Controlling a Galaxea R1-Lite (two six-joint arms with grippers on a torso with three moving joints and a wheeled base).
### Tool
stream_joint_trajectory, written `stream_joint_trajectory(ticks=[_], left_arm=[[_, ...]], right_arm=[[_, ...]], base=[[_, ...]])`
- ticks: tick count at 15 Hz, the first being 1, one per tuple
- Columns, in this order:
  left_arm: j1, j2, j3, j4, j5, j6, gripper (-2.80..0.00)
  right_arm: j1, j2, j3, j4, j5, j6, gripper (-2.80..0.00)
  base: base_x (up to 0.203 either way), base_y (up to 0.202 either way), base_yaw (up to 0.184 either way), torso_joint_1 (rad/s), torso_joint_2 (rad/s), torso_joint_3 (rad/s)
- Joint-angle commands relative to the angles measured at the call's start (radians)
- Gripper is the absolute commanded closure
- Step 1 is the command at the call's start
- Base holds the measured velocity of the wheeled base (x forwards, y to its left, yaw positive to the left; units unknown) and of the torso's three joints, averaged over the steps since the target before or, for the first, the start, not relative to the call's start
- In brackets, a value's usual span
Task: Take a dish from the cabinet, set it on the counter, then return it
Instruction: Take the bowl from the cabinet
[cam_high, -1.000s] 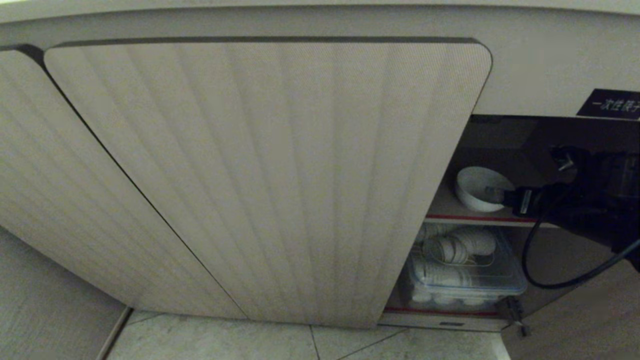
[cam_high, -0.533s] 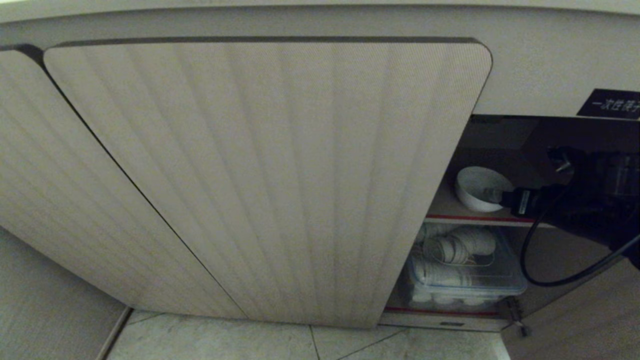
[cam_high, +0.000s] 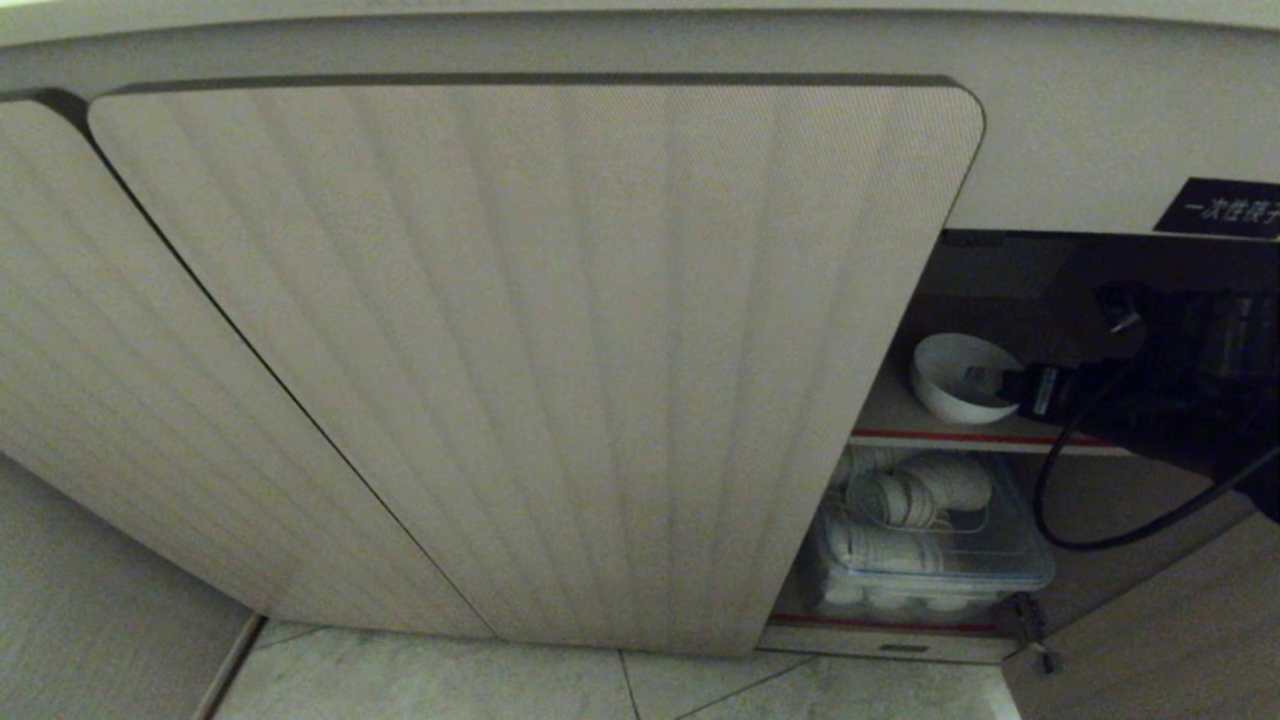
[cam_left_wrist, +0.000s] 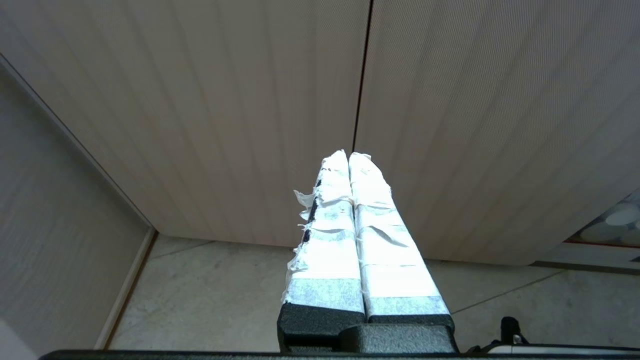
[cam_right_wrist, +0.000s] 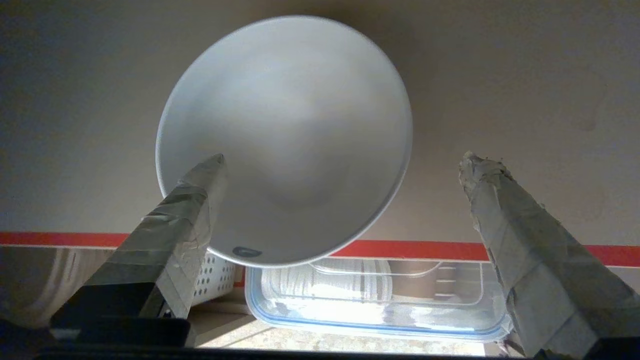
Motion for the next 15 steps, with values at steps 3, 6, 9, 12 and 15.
stream_joint_trajectory(ticks=[3, 6, 9, 12, 15], left_arm=[[0.000, 0.000, -0.001, -0.001, 0.000, -0.001, 0.00], [0.000, 0.000, -0.001, -0.001, 0.000, -0.001, 0.00], [0.000, 0.000, 0.001, -0.001, 0.000, -0.001, 0.00], [0.000, 0.000, 0.001, -0.001, 0.000, -0.001, 0.00], [0.000, 0.000, 0.001, -0.001, 0.000, -0.001, 0.00]], right_arm=[[0.000, 0.003, -0.030, 0.048, 0.000, 0.012, -2.80], [0.000, 0.005, -0.043, 0.060, 0.000, 0.012, -2.80], [0.000, 0.005, -0.037, 0.060, 0.000, 0.009, -2.80], [0.000, 0.010, -0.038, 0.062, 0.000, 0.009, -2.80], [0.000, 0.011, -0.040, 0.081, 0.000, 0.007, -2.80]], base=[[0.000, 0.000, 0.000, 0.000, 0.00, 0.000], [0.000, 0.000, 0.000, 0.000, 0.00, 0.000], [0.000, 0.000, 0.000, 0.000, 0.00, 0.000], [0.000, 0.000, 0.000, 0.000, 0.00, 0.000], [0.000, 0.000, 0.000, 0.000, 0.00, 0.000]])
